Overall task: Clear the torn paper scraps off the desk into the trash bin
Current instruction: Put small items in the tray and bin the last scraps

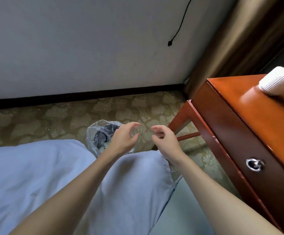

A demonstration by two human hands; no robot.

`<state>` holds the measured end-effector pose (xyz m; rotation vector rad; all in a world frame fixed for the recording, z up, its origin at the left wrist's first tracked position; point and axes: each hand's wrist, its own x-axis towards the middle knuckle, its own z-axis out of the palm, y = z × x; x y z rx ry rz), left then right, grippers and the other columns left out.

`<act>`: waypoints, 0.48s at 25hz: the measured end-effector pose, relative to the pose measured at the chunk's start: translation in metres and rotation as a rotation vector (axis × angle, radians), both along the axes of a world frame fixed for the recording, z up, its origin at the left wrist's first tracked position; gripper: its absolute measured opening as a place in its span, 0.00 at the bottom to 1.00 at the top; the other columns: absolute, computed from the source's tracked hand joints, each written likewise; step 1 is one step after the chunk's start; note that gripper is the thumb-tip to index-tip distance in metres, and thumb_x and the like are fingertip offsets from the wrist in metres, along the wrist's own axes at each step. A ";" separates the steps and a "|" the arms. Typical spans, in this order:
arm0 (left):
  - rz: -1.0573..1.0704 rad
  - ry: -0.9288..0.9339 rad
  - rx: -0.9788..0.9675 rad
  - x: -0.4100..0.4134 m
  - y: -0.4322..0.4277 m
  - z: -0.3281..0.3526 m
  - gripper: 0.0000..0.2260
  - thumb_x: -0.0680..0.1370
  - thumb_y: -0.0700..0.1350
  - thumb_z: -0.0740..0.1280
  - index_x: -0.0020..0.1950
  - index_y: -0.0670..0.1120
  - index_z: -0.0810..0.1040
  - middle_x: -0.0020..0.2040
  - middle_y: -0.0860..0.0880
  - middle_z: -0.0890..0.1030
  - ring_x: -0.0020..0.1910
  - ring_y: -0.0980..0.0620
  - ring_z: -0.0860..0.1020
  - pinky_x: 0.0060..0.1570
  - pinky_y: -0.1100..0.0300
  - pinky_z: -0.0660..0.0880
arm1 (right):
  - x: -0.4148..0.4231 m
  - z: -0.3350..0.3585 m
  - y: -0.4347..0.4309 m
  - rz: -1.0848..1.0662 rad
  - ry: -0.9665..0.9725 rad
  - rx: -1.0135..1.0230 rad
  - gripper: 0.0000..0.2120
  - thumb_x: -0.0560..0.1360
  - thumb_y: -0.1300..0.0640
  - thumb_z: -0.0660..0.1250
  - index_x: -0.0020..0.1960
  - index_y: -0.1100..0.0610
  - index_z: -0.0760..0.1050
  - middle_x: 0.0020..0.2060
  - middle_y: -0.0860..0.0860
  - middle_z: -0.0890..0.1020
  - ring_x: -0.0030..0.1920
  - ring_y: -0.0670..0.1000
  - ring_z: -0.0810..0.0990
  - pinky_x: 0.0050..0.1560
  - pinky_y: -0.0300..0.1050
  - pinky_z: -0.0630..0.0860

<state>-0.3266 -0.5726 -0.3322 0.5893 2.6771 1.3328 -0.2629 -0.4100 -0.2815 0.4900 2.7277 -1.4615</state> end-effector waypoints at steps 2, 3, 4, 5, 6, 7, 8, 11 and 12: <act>-0.036 0.032 0.010 0.016 0.011 0.023 0.15 0.77 0.44 0.67 0.64 0.50 0.77 0.61 0.54 0.81 0.62 0.50 0.76 0.64 0.49 0.71 | 0.021 0.017 0.006 -0.008 0.045 0.023 0.16 0.75 0.62 0.65 0.62 0.53 0.76 0.58 0.48 0.76 0.57 0.43 0.76 0.61 0.42 0.73; -0.059 0.052 0.014 0.026 0.019 0.035 0.16 0.77 0.44 0.67 0.64 0.51 0.77 0.61 0.54 0.81 0.62 0.51 0.75 0.64 0.49 0.71 | 0.033 0.028 0.010 -0.017 0.075 0.035 0.16 0.75 0.62 0.65 0.62 0.52 0.76 0.58 0.48 0.76 0.57 0.44 0.76 0.61 0.42 0.73; -0.081 0.081 0.014 0.035 0.026 0.048 0.16 0.77 0.45 0.67 0.64 0.51 0.77 0.61 0.55 0.80 0.62 0.51 0.75 0.64 0.49 0.71 | 0.043 0.039 0.016 -0.027 0.104 0.046 0.16 0.75 0.62 0.65 0.61 0.52 0.77 0.57 0.48 0.76 0.57 0.44 0.76 0.60 0.42 0.73; -0.105 0.117 0.013 0.043 0.034 0.061 0.16 0.77 0.45 0.67 0.64 0.52 0.77 0.61 0.56 0.80 0.62 0.52 0.75 0.63 0.48 0.71 | 0.051 0.052 0.022 -0.035 0.133 0.054 0.16 0.75 0.63 0.65 0.61 0.52 0.77 0.57 0.48 0.76 0.57 0.45 0.76 0.59 0.40 0.73; -0.127 0.152 0.010 0.051 0.043 0.073 0.16 0.77 0.46 0.67 0.65 0.53 0.77 0.61 0.56 0.80 0.61 0.52 0.75 0.63 0.48 0.72 | 0.061 0.065 0.030 -0.043 0.158 0.061 0.16 0.76 0.63 0.65 0.61 0.52 0.76 0.57 0.48 0.77 0.57 0.45 0.76 0.57 0.37 0.73; -0.147 0.183 0.012 0.059 0.052 0.086 0.15 0.77 0.46 0.67 0.65 0.53 0.77 0.61 0.55 0.80 0.61 0.53 0.75 0.62 0.49 0.73 | 0.070 0.079 0.038 -0.052 0.180 0.069 0.15 0.76 0.63 0.65 0.61 0.51 0.76 0.57 0.47 0.77 0.57 0.44 0.76 0.56 0.35 0.72; -0.164 0.206 0.017 0.065 0.061 0.097 0.15 0.78 0.46 0.67 0.64 0.52 0.77 0.61 0.55 0.80 0.61 0.53 0.75 0.62 0.49 0.73 | 0.079 0.092 0.046 -0.058 0.202 0.077 0.15 0.76 0.62 0.65 0.62 0.51 0.76 0.57 0.47 0.77 0.57 0.44 0.76 0.56 0.33 0.71; -0.226 0.277 0.032 0.084 0.090 0.127 0.15 0.78 0.46 0.66 0.64 0.52 0.77 0.61 0.55 0.81 0.60 0.53 0.76 0.60 0.50 0.74 | 0.109 0.125 0.074 -0.088 0.267 0.128 0.15 0.77 0.62 0.65 0.62 0.52 0.76 0.57 0.46 0.76 0.58 0.43 0.74 0.55 0.30 0.69; -0.250 0.297 0.032 0.091 0.101 0.137 0.15 0.78 0.45 0.65 0.65 0.52 0.77 0.61 0.54 0.81 0.60 0.52 0.76 0.60 0.50 0.74 | 0.119 0.134 0.085 -0.100 0.281 0.164 0.15 0.77 0.61 0.65 0.62 0.51 0.76 0.58 0.45 0.75 0.59 0.43 0.73 0.56 0.31 0.69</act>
